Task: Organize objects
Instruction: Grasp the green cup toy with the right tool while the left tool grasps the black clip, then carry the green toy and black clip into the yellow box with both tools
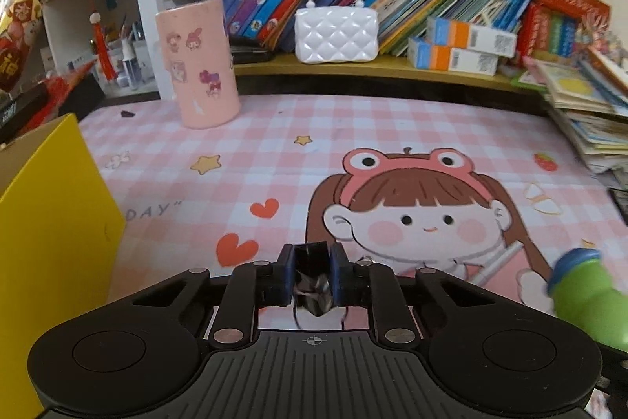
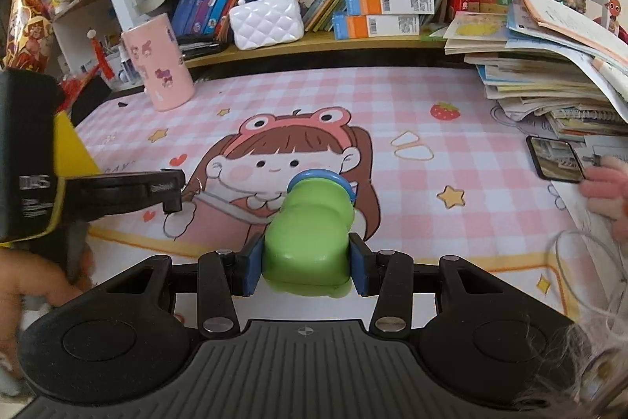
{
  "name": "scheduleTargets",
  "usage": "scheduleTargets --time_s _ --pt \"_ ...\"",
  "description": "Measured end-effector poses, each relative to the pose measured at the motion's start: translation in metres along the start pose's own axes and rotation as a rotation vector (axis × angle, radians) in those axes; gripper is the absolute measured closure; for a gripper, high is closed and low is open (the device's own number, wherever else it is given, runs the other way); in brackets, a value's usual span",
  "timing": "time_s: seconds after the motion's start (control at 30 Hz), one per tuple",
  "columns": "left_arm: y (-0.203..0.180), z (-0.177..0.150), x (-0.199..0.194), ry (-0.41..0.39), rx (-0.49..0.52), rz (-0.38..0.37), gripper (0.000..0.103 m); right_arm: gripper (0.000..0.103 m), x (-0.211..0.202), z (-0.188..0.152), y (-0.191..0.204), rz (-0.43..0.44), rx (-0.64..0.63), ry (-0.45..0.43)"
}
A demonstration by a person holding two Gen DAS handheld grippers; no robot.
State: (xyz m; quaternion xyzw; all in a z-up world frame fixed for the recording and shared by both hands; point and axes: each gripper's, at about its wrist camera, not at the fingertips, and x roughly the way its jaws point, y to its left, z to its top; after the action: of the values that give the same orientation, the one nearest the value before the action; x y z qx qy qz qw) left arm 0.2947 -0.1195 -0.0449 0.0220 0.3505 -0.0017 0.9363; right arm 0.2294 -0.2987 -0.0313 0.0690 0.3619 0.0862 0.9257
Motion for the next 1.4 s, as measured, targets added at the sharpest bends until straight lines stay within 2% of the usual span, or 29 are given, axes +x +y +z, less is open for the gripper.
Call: scheduleTargets --time_s 0.53,0.9,1.1,1.4 --pt "0.032 -0.047 -0.091 -0.041 -0.020 -0.109 0.088 0.062 -0.044 -0.039 0.045 0.000 -0.034 -0.003" --pt "0.069 -0.082 -0.142 -0.047 -0.015 -0.164 0.088 0.062 -0.078 -0.067 0.088 -0.016 -0.041 -0.017" --pt "0.104 -0.102 -0.172 -0.058 -0.029 -0.160 0.088 0.062 -0.091 -0.086 0.124 0.000 -0.059 -0.013" --pt "0.168 -0.134 -0.212 -0.059 -0.087 -0.096 0.088 0.062 -0.105 -0.115 0.198 0.070 -0.131 0.008"
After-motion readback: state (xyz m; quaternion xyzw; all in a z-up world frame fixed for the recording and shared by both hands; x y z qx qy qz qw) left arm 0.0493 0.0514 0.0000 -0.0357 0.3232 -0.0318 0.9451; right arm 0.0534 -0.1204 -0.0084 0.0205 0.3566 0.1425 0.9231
